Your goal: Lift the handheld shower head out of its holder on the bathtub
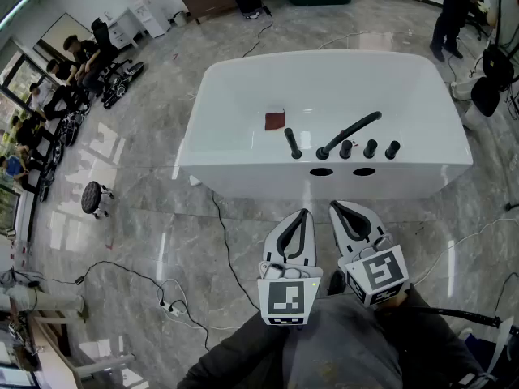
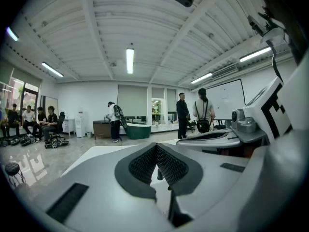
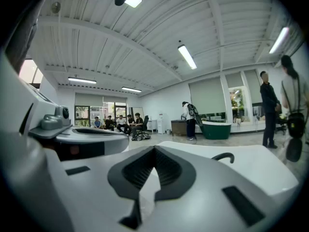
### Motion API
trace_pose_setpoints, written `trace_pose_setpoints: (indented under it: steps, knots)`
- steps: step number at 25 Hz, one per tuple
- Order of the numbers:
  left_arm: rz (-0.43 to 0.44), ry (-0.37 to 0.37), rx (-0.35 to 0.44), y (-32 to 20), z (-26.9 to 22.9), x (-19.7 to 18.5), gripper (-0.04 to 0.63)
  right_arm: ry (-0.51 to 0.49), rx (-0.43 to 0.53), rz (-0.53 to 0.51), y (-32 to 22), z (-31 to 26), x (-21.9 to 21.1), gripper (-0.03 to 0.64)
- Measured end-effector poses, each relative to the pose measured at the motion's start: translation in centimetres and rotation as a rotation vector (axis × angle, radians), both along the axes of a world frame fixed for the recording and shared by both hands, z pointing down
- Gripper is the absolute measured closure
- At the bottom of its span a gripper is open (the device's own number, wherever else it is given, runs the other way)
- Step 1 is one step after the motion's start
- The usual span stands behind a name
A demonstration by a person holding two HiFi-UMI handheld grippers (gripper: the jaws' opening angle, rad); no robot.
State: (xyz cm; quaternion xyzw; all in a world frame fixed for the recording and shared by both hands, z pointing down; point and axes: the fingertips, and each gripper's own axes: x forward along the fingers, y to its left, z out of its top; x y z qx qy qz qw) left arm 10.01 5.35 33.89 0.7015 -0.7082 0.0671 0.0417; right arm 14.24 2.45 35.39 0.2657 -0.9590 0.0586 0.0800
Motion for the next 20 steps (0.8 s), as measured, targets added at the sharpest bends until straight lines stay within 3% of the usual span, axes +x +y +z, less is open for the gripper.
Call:
trace_pose_setpoints:
  steps: [20]
  knots:
    - [-0.09,-0.017,-0.044,-0.1,1.2,2.6,0.592,-0.037,-0.046,-0.056,-1.6,1.1,2.3,0.613]
